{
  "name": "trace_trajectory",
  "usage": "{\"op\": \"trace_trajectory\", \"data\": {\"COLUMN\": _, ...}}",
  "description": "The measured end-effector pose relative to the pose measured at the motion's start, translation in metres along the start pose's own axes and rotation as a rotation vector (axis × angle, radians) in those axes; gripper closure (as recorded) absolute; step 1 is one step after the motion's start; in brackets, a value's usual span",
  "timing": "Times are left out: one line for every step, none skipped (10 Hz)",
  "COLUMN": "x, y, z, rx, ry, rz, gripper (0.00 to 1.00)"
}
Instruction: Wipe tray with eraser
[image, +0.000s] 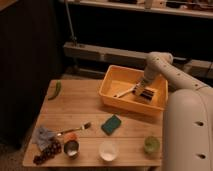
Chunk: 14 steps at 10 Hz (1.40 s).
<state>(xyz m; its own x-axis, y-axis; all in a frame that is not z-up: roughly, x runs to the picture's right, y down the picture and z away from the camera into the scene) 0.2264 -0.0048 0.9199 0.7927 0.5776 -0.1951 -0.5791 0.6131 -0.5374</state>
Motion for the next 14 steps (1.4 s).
{"op": "trace_trajectory", "data": {"x": -0.013, "y": 0.001, "z": 0.003, "rx": -0.003, "ry": -0.011, "rz": -0.007, "gripper": 0.91}}
{"op": "trace_trajectory", "data": {"x": -0.027, "y": 0.003, "z": 0.008, "rx": -0.007, "ry": -0.019, "rz": -0.017, "gripper": 0.91}}
{"op": "trace_trajectory", "data": {"x": -0.044, "y": 0.005, "z": 0.013, "rx": -0.012, "ry": -0.030, "rz": -0.031, "gripper": 0.91}}
{"op": "trace_trajectory", "data": {"x": -0.065, "y": 0.011, "z": 0.019, "rx": -0.021, "ry": -0.041, "rz": -0.055, "gripper": 0.91}}
{"op": "trace_trajectory", "data": {"x": -0.081, "y": 0.018, "z": 0.023, "rx": -0.031, "ry": -0.049, "rz": -0.082, "gripper": 0.91}}
{"op": "trace_trajectory", "data": {"x": -0.099, "y": 0.029, "z": 0.028, "rx": -0.047, "ry": -0.058, "rz": -0.118, "gripper": 0.91}}
{"op": "trace_trajectory", "data": {"x": -0.109, "y": 0.045, "z": 0.032, "rx": -0.067, "ry": -0.068, "rz": -0.153, "gripper": 0.91}}
{"op": "trace_trajectory", "data": {"x": -0.112, "y": 0.055, "z": 0.032, "rx": -0.075, "ry": -0.076, "rz": -0.168, "gripper": 0.91}}
{"op": "trace_trajectory", "data": {"x": -0.112, "y": 0.068, "z": 0.034, "rx": -0.088, "ry": -0.084, "rz": -0.186, "gripper": 0.91}}
{"op": "trace_trajectory", "data": {"x": -0.108, "y": 0.079, "z": 0.032, "rx": -0.098, "ry": -0.095, "rz": -0.197, "gripper": 0.91}}
{"op": "trace_trajectory", "data": {"x": -0.099, "y": 0.083, "z": 0.031, "rx": -0.105, "ry": -0.099, "rz": -0.200, "gripper": 0.91}}
{"op": "trace_trajectory", "data": {"x": -0.090, "y": 0.086, "z": 0.028, "rx": -0.109, "ry": -0.104, "rz": -0.201, "gripper": 0.91}}
{"op": "trace_trajectory", "data": {"x": -0.071, "y": 0.089, "z": 0.023, "rx": -0.117, "ry": -0.114, "rz": -0.199, "gripper": 0.91}}
{"op": "trace_trajectory", "data": {"x": -0.052, "y": 0.090, "z": 0.020, "rx": -0.124, "ry": -0.125, "rz": -0.188, "gripper": 0.91}}
